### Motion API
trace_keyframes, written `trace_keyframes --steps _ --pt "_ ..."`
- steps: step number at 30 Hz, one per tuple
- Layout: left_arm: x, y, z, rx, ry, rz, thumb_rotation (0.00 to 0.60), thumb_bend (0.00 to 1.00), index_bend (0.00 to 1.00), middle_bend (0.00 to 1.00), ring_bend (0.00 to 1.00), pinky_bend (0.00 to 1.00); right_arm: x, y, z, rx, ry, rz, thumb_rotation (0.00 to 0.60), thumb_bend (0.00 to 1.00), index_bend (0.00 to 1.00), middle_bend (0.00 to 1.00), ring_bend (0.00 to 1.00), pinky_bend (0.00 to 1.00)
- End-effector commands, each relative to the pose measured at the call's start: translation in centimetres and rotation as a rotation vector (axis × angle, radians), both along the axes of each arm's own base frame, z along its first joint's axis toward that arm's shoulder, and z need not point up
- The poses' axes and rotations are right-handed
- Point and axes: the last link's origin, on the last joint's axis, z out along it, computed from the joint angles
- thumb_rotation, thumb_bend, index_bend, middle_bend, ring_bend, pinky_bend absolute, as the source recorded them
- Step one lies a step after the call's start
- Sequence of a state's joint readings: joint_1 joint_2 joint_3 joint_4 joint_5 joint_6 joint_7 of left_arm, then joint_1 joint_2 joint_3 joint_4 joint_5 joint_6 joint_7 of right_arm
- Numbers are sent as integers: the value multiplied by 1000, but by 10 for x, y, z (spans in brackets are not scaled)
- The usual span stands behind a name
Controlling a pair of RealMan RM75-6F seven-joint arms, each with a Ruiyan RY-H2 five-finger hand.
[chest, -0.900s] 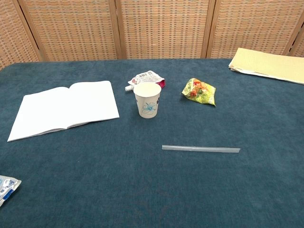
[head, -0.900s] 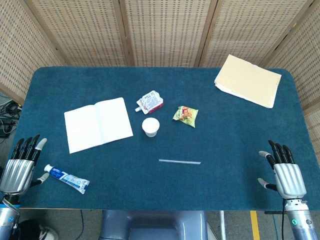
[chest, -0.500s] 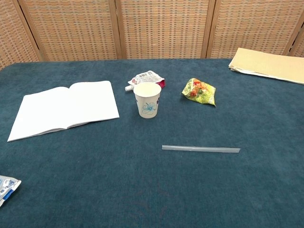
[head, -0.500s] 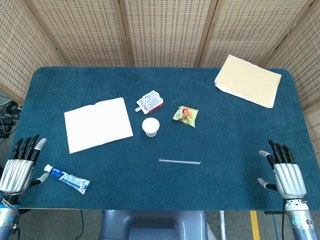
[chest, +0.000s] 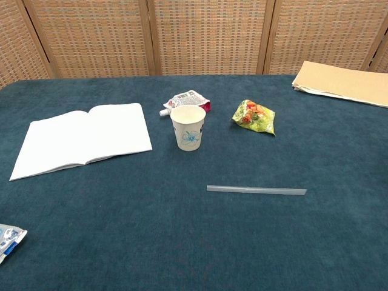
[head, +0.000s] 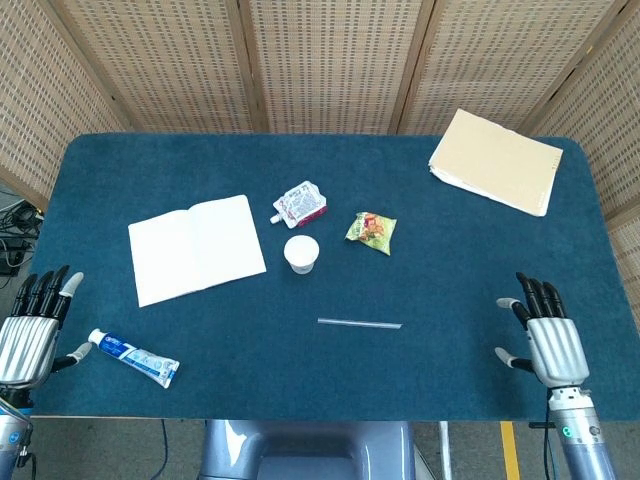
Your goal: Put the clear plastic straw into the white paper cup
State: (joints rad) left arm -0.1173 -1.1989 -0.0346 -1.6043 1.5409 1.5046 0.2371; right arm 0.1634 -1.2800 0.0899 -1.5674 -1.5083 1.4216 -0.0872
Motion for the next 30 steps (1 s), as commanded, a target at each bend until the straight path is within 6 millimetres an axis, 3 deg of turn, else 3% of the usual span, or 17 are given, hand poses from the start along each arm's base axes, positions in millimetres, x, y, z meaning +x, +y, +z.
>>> trace_keyframes --steps 1,6,13,20,30 --pt "-1 1 0 0 -2 4 600 48 0 0 0 0 20 -17 -18 24 -38 21 600 188 395 77 0 0" --pt "-4 2 2 2 -9 18 600 49 0 0 0 0 49 -35 -50 83 -85 41 600 201 452 123 0 4" --pt "-7 5 4 5 -23 28 600 48 0 0 0 0 88 -47 -86 152 -135 65 600 364 464 129 0 6" --pt "-12 8 7 8 -41 49 600 48 0 0 0 0 122 -60 -123 208 -184 64 600 402 485 145 0 13" --pt "-17 11 9 6 -54 71 600 49 0 0 0 0 125 -69 -158 261 -169 16 600 435 498 152 0 17"
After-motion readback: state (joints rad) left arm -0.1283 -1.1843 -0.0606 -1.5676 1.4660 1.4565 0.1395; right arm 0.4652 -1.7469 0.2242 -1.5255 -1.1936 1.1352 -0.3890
